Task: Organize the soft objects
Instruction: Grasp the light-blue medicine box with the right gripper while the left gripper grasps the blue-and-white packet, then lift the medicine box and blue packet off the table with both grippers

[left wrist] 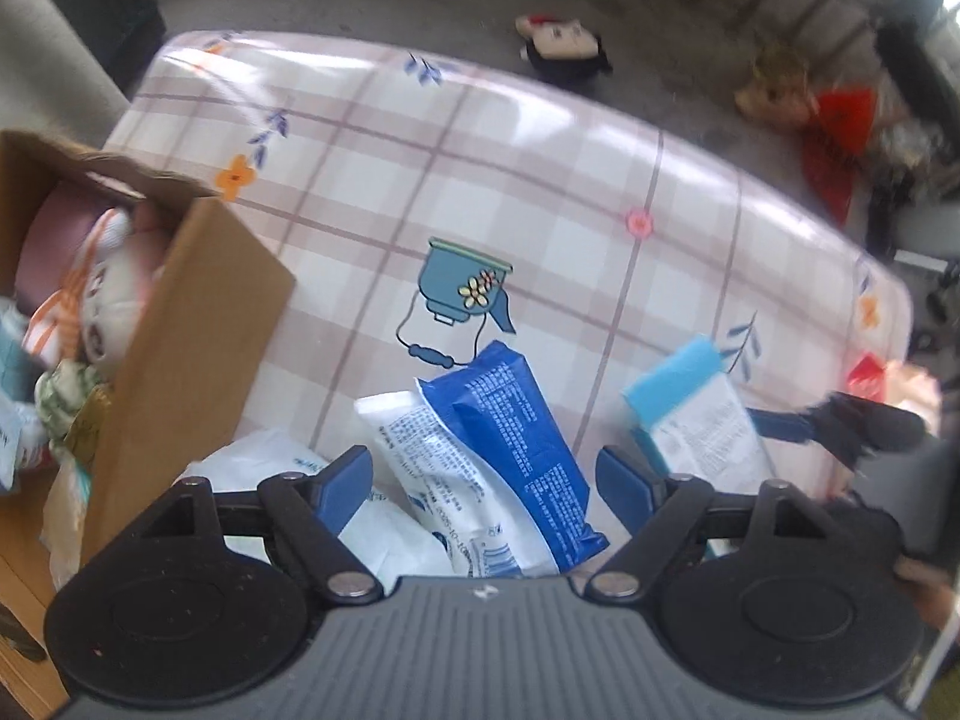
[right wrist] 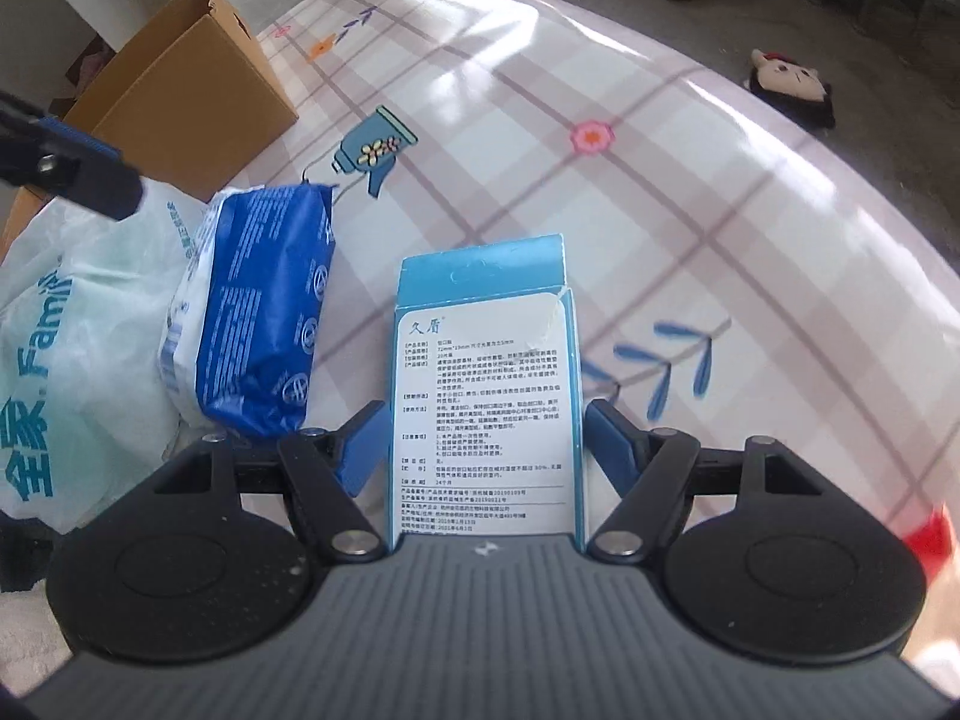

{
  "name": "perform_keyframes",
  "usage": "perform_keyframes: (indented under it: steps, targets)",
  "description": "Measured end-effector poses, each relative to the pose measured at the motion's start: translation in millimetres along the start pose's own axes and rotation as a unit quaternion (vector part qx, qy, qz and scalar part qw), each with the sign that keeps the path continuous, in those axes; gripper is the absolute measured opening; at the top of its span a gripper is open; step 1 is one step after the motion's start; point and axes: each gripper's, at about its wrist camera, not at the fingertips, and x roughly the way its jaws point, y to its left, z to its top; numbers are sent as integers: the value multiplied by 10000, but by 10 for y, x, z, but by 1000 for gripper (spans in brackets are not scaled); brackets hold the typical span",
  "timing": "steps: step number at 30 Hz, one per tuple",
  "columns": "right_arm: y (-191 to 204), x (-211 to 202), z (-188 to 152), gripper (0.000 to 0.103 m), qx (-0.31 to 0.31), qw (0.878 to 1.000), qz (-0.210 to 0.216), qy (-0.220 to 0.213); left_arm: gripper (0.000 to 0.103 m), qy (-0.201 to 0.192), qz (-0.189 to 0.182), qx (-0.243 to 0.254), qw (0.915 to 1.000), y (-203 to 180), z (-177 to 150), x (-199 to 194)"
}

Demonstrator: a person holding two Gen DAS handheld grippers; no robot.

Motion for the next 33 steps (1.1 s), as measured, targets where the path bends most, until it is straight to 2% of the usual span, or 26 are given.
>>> perform_keyframes:
  steps: [2,6,8,11,14,18,22,27,30,33]
  targets:
    - [28,-53,-182,70,226,9997,-56,37,85,326,267,140,9990,-96,75,215]
    - [36,-148,-485,56,964,9953,84,66,89,869,662,282,9936,-201,150,610]
    - [31,-188,-646,55,1296,9915,104,34,93,910,705,249,9930,-239,157,712]
    - [31,-248,-823,50,1704,9853,68,-11,93,783,870,394,9923,-353,144,736]
    - [10,-288,-936,48,2055,9787,21,-47,87,628,712,541,9940,-490,88,690]
    - [0,-348,-1037,46,2369,9715,-39,-78,85,658,406,812,9937,-741,-28,686]
    - [100,-450,-1043,49,2162,9756,-35,-377,86,720,270,964,9924,-887,-199,688]
    - [245,-459,-844,74,1506,9877,-87,-404,85,678,232,927,9931,-854,-348,642]
    - [316,-365,-749,82,1085,9933,-216,-320,87,817,113,726,9939,-763,-338,709]
    - [394,-297,-686,82,701,9963,-415,-260,87,911,35,554,9943,-695,-331,735]
